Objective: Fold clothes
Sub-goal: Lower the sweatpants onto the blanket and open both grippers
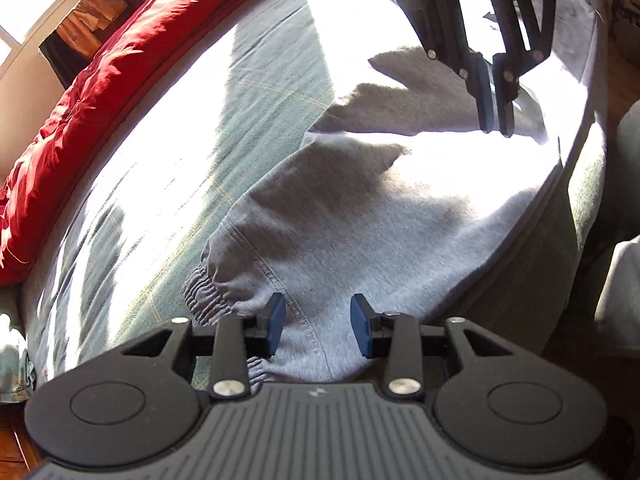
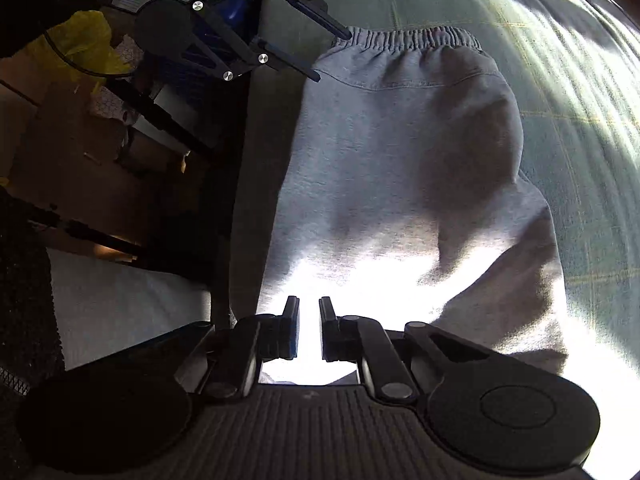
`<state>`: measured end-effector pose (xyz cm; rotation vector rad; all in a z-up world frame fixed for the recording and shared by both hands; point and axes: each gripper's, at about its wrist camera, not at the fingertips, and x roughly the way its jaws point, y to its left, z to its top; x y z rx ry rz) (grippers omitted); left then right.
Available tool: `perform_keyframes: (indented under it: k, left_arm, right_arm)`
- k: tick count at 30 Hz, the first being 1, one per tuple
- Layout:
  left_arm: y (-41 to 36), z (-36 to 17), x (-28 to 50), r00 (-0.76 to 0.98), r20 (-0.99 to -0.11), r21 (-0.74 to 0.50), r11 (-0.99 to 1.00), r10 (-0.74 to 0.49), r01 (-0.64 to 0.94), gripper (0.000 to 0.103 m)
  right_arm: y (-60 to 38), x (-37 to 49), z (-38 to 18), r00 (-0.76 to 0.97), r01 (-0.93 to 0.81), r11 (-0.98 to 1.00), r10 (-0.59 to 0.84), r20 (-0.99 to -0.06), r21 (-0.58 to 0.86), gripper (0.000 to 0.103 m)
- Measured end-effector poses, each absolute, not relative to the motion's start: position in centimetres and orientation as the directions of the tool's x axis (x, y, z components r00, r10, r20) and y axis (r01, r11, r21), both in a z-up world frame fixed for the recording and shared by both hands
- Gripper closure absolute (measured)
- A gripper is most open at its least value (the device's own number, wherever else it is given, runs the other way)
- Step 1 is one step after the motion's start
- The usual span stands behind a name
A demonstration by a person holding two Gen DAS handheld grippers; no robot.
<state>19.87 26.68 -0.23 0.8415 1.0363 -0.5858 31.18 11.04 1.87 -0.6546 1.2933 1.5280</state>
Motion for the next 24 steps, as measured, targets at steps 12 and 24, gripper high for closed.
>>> perform_keyframes:
  k: [12,24]
  left_arm:
    - [26.2,-3.7,20.3,0.342,-0.939,0.234,0.670,-0.032,0.705,0.066]
    - [26.6,-2.9,28.6,0.514,-0.855,0.267,0.790,-0.070,0.552,0.067]
  right_arm:
    - [14.4,25.5,-3.3,-0.394,-0.886,0.100,0.356,-0.848,0.453,0.092]
    - [13.7,34.4,-0.4,-0.037,-0.882,0.384,0.524,-0.851,0.274,0.091]
